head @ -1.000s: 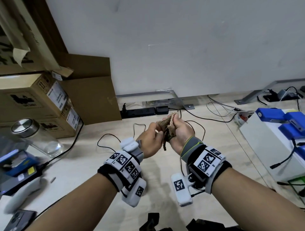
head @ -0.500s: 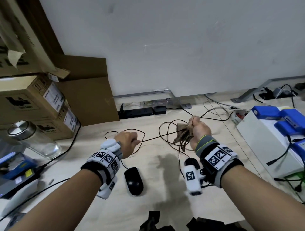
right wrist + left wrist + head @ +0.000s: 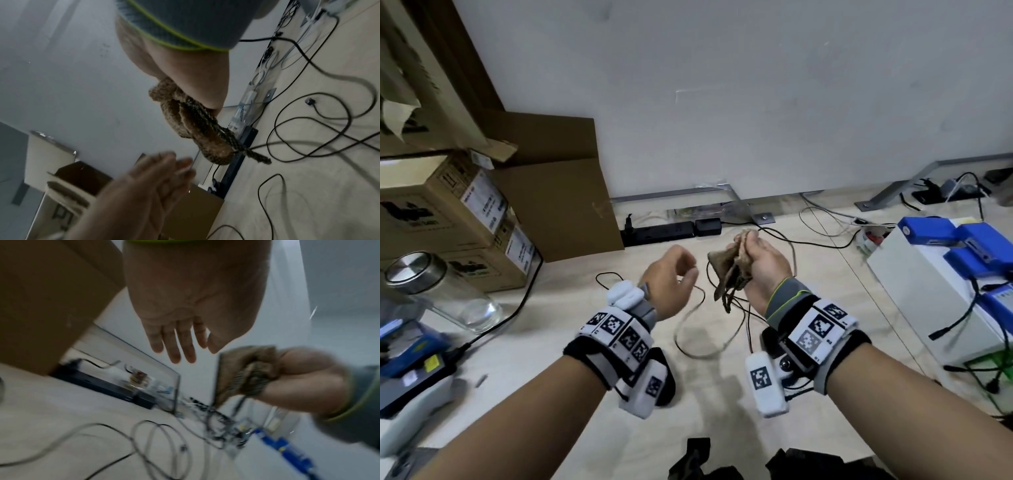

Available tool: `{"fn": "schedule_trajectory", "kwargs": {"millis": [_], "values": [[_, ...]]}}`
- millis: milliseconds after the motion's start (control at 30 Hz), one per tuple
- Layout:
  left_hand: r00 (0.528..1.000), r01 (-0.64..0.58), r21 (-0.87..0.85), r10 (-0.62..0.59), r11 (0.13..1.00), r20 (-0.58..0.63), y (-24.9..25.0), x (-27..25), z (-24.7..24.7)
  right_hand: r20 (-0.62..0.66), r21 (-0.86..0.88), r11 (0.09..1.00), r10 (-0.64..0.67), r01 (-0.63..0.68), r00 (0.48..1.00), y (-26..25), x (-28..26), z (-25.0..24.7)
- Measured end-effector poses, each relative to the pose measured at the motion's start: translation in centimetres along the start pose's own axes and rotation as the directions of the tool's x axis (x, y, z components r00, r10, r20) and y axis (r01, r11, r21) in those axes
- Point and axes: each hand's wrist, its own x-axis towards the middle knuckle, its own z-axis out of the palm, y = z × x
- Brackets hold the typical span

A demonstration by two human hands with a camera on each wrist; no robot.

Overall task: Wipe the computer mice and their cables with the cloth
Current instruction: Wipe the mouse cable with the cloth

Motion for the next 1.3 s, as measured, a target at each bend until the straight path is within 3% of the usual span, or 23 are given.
{"fn": "schedule_trajectory", "kwargs": {"millis": [133,267,433,533,700,800,933,1033,1133,1300], "values": [[1.000,0.002,-0.219,-0.006,0.976,-0.017,2.8,-0.3,1.6,0.081,-0.105,0.994,0.048,-0.039,0.996,1.1,-0.7,0.4],[0.999,0.038,-0.267,-0.046,0.963,-0.022,2.8,-0.4,2.1,0.095,-0.059,0.990,0.132,-0.127,0.987,1.7,-1.3,0.4],[0.997,0.067,-0.244,-0.075,0.967,-0.020,2.3,-0.5,2.4,0.096,-0.140,0.989,0.069,-0.055,0.993,2.7,-2.1,0.6],[1.000,0.004,-0.140,-0.002,0.990,0.011,2.3,-0.6,2.0,0.038,-0.212,0.977,0.027,-0.019,0.999,3.1,-2.2,0.6],[0.969,-0.089,0.181,0.042,0.979,0.245,1.3,-0.4,0.0,-0.053,-0.234,0.971,0.043,-0.054,0.998,2.5,-2.3,0.1],[0.947,-0.210,0.483,0.054,0.850,0.317,-1.0,0.3,-1.2,-0.124,-0.241,0.969,0.021,-0.051,0.992,2.0,-1.4,-0.9],[0.920,-0.295,0.666,0.014,0.685,0.393,-3.7,0.8,-3.1,-0.219,-0.260,0.965,-0.016,-0.043,0.976,1.4,-1.0,-1.8],[0.895,-0.296,0.760,-0.110,0.579,0.432,-4.6,1.1,-3.9,-0.250,-0.223,0.974,-0.027,-0.031,0.968,0.1,-0.6,-2.7],[0.863,-0.226,0.819,-0.281,0.528,0.419,-5.9,2.0,-4.7,-0.274,-0.217,0.976,-0.060,0.000,0.960,-0.6,0.0,-2.9],[0.766,-0.154,0.875,-0.504,0.459,0.399,-6.4,3.6,-5.4,-0.328,-0.173,0.985,-0.064,0.006,0.942,-1.1,0.9,-3.1]]}}
